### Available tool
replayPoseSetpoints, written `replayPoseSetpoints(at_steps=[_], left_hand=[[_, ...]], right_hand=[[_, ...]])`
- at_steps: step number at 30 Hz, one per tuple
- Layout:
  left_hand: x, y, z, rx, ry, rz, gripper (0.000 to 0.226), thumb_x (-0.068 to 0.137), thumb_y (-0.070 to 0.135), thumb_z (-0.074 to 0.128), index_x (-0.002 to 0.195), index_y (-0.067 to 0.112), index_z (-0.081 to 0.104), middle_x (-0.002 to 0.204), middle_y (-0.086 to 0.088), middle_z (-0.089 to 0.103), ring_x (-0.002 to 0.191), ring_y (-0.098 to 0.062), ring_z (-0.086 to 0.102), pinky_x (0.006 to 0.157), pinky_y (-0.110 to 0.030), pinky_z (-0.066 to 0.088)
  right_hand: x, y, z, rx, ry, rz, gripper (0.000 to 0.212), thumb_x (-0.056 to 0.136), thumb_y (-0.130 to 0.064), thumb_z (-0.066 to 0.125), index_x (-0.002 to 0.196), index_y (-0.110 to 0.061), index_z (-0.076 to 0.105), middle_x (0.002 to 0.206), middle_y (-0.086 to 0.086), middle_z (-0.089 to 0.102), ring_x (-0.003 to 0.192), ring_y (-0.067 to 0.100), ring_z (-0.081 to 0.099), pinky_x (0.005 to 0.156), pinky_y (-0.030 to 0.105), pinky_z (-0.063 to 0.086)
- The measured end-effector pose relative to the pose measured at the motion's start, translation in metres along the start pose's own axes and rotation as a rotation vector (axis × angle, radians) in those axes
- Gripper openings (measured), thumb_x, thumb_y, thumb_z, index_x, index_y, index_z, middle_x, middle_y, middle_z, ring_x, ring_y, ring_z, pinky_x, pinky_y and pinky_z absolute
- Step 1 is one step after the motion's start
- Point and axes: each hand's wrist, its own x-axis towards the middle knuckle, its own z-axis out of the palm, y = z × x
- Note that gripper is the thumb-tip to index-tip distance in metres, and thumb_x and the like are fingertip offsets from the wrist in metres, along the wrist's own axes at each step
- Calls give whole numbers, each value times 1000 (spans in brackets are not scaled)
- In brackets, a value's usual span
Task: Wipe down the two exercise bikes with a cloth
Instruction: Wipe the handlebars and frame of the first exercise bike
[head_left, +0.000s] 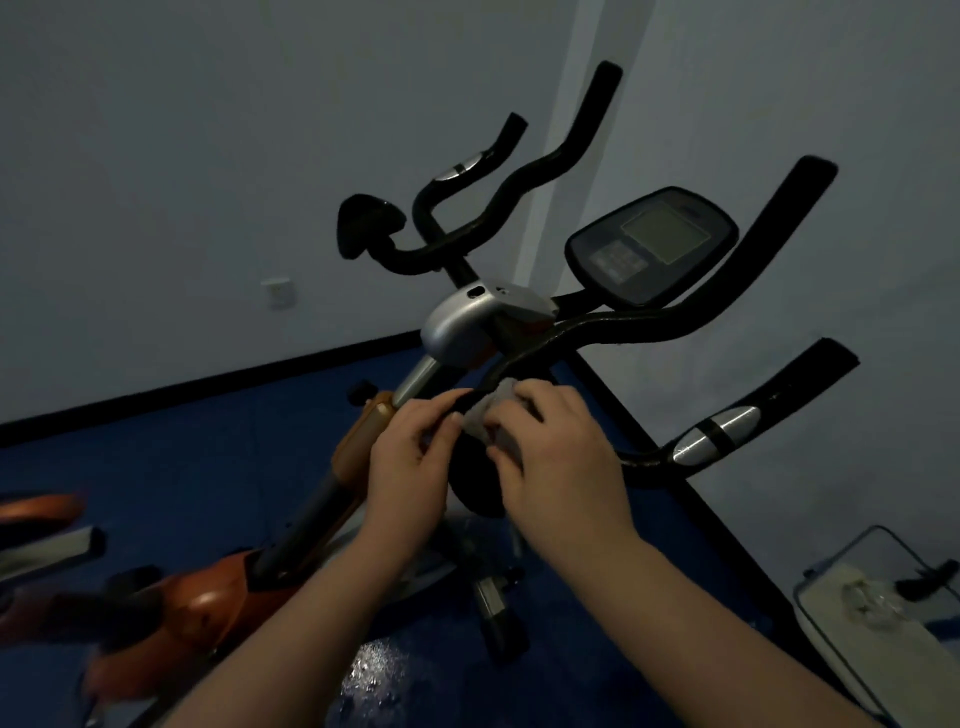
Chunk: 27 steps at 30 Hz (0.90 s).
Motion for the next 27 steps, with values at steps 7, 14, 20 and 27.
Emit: replayPoseSetpoints(at_steps=[7,14,20,27], left_hand=[[-16,-2,-6,-235,68,-142,32,94,1,50,110,23,68,105,8,72,101,-7,67,85,-21,54],[-26,-4,6,-206,144,-151,33,95,7,50,123,19,63,113,9,68,108,-5,62,92,-27,52],[-25,0,2,-36,111,-29,32,92,15,53,120,29,61,117,19,61,113,-2,56,97,-31,47],[21,27,41,382,-45,337,31,86,16,55,114,24,64,119,12,60,114,-4,51,100,-22,37]], right_hand=[[21,15,-19,80,-217,-169,12,84,-31,65,94,-24,66,94,-4,55,87,14,53,73,30,48],[-2,1,-11,10,-353,-343,20,84,-32,61,103,-29,60,107,-8,49,100,10,41,86,29,38],[-5,27,-45,258,-220,-59,10,82,-35,63,91,-38,58,99,-18,46,95,-4,46,77,11,40],[-21,62,-30,-155,-21,231,27,92,-33,52,115,-26,64,98,-1,55,94,20,53,80,29,36]])
